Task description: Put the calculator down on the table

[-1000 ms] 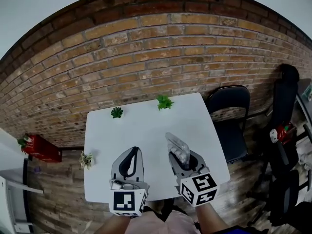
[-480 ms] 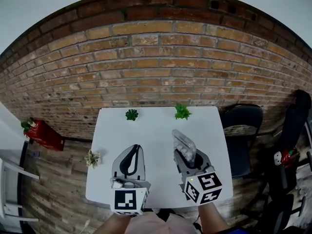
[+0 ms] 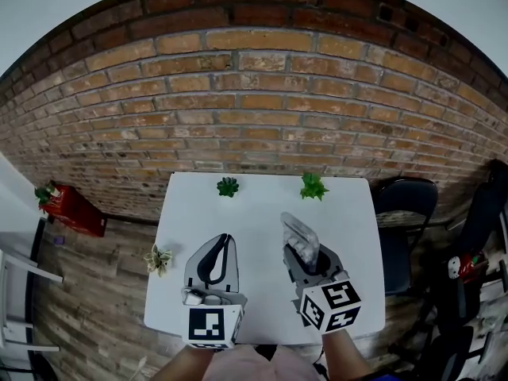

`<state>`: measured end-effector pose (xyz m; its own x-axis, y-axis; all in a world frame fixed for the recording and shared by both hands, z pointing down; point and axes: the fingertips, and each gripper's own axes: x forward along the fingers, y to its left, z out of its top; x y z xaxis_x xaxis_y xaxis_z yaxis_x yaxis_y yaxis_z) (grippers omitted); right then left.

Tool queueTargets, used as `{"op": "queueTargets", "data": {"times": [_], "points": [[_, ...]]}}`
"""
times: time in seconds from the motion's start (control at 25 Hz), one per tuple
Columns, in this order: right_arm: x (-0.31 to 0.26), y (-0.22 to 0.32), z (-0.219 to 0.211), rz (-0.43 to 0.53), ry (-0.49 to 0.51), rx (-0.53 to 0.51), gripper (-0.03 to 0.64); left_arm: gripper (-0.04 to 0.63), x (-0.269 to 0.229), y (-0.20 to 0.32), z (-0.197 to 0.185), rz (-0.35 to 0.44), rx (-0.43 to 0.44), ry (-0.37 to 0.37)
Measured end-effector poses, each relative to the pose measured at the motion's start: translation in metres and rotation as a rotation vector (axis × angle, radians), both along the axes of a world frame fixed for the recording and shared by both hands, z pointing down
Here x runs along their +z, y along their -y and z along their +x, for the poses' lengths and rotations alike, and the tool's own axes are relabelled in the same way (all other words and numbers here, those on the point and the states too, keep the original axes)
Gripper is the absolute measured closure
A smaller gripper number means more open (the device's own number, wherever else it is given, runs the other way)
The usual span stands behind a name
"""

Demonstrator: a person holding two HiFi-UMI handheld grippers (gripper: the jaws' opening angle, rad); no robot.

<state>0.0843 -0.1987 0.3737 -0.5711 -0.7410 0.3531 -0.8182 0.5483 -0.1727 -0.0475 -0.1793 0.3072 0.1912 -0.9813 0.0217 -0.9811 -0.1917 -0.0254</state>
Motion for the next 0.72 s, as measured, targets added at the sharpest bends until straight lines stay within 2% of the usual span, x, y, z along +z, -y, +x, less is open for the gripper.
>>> {"op": "queueTargets", "data": {"times": [0.12,0.32,0.72], "points": [[0.011,0.005,-0.009,-0.029,0.001,-0.010,0.482,0.572,0.005,0.005,-0.004,-0.010,-0.006,-0.025],[0.037,0.011,-0.020,-0.088,-0.006,-0.020,0.482,0.572,0.029,0.013,-0.013,-0.071,-0.016,-0.026],[0.111,0.007,-0.025,-0.263,-0.038,-0.005,0.482,0.572,0.083,0.026,-0.018,-0.192,-0.002,-0.045]]}}
